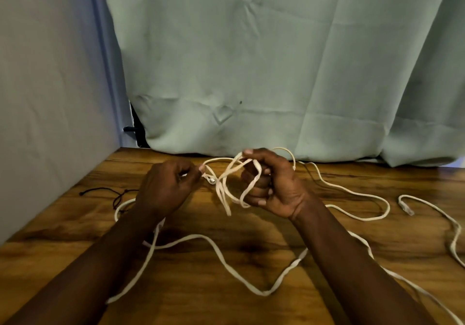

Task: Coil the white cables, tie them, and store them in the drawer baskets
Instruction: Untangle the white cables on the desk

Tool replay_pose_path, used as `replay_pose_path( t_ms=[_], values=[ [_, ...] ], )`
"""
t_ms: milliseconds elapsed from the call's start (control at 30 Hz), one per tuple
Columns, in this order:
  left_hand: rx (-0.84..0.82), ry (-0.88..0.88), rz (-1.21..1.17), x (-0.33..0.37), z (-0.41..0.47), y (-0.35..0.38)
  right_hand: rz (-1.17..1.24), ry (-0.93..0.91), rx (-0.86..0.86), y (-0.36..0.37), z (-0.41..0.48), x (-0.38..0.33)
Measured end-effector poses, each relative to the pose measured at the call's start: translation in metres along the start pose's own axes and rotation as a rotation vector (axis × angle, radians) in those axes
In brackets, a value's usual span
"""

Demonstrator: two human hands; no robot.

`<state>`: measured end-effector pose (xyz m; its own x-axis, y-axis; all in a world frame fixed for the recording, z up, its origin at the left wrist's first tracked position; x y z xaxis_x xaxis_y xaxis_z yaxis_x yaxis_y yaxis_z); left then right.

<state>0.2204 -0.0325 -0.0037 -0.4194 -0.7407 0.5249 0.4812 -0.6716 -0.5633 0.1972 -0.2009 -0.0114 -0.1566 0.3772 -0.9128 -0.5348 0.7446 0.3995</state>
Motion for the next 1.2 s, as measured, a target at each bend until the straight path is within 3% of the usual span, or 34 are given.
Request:
replay_pose_path(
  t_ms=[100, 200, 267, 333, 433, 600, 800, 833, 967, 1100, 1200],
  values=[
    [-0.078, 0.076, -0.052, 0.006, -0.004, 0.013, 0.307, -0.091, 0.008, -0.003, 0.004, -0.008],
    [-0.173, 0.118, -0.145, 0.017, -0.013, 0.027, 0.384, -0.152, 0.144, -0.022, 0.006, -0.004],
    [-0.195, 0.195, -0.069, 0.028, -0.019, 0.033, 0.420, -0.173, 0.201, -0.032, 0.005, -0.001],
    [-0.189, 0.292, 0.041, 0.042, -0.026, 0.039, 0.472, -0.178, 0.227, -0.039, 0.005, 0.001],
    [-0.221, 0.277, -0.063, 0.051, -0.035, 0.052, 0.559, -0.183, 0.241, -0.045, 0.005, 0.006],
    [-0.077, 0.233, -0.130, 0.054, -0.036, 0.046, 0.681, -0.209, 0.212, -0.044, 0.009, 0.011],
    [-0.028, 0.225, -0.094, 0.060, -0.036, 0.043, 0.517, -0.256, 0.420, -0.048, 0.011, 0.016],
    [-0.055, 0.169, -0.170, 0.055, -0.036, 0.044, 0.478, -0.255, 0.447, -0.051, 0.009, 0.015],
    [-0.210, -0.421, -0.809, 0.028, -0.039, 0.063, 0.236, -0.260, 0.585, -0.065, 0.003, 0.013],
    [-0.271, -0.695, -1.150, 0.038, -0.050, 0.075, 0.144, -0.256, 0.622, -0.067, 0.005, 0.020],
    [-0.309, -0.762, -1.115, 0.034, -0.056, 0.080, 0.143, -0.306, 0.711, -0.081, -0.002, 0.014]
  ],
)
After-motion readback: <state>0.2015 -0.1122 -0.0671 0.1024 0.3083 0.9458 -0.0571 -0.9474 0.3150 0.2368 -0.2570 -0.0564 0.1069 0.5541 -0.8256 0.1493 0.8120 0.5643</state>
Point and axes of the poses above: each hand's wrist, its own z-axis towards the middle knuckle, its own y-axis out of the palm, x = y × z, the point moved 10 cm from there along z, towards the middle knuckle, and after that the axes turned 4 degrees about x, right-handed, at the moved point
